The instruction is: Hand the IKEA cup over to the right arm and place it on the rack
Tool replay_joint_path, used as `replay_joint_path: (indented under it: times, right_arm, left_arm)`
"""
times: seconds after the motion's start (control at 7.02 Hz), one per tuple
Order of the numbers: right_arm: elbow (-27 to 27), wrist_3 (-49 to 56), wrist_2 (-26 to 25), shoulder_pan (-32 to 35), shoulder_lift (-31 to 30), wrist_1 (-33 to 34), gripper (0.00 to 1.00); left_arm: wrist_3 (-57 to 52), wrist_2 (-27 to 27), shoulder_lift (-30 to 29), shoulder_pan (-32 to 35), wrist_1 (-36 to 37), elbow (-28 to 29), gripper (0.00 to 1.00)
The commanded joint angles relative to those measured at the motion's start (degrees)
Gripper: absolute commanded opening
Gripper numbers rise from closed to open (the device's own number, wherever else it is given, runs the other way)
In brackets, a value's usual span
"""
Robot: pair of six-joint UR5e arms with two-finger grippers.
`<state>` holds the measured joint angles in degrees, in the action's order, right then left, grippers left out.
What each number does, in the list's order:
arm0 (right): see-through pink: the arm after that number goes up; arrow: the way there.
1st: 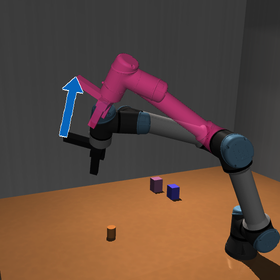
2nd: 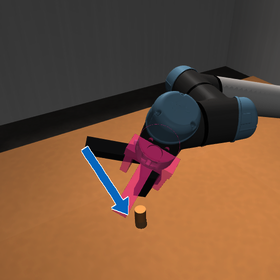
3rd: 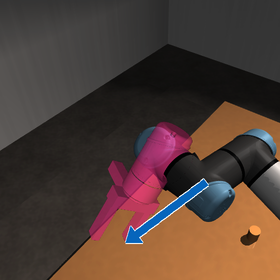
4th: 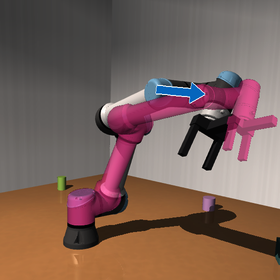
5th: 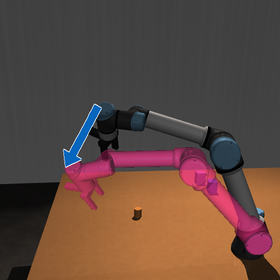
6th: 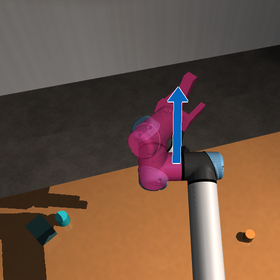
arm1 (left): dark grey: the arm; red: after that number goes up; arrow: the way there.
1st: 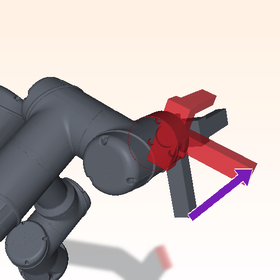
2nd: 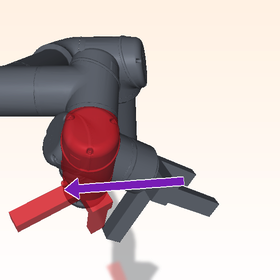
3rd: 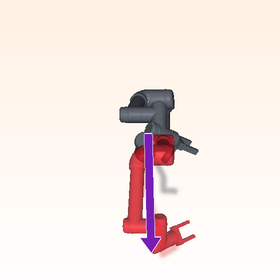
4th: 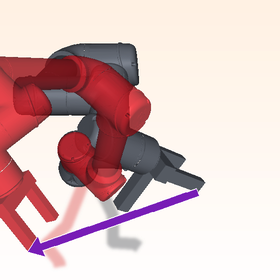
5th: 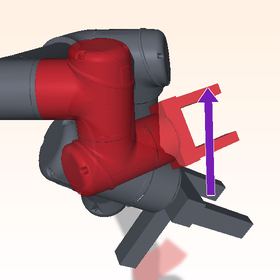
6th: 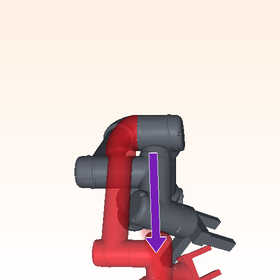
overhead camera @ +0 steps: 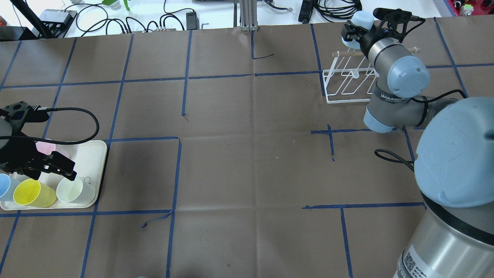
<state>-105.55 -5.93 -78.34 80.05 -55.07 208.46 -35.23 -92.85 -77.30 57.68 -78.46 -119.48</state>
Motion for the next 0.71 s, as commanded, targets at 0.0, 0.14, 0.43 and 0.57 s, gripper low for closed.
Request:
replay_joint_path:
  times: [0.0, 0.14, 0.43, 0.57]
  right_arm:
    - [-1.0, 0.0, 0.1, 0.0, 0.1, 0.0, 0.22]
    - [-1.2, 0.0, 0.1, 0.0, 0.1, 0.0, 0.26]
    - [-1.2, 0.0, 0.2, 0.2, 0.1, -0.1, 0.62]
    - [-1.2, -0.2, 0.9, 0.2, 0.1, -0.2, 0.92]
  left_arm:
    - [0.0, -0.2, -0.4, -0.3, 7.2, -5.2, 0.99]
    - [-0.1, -0.2, -1.1, -0.5, 12.4, -8.1, 0.99]
    - [-0.2, -0.2, -2.5, -0.6, 17.6, -11.1, 0.99]
    - [0.0, -0.2, -4.2, -0.6, 19.4, -11.3, 0.99]
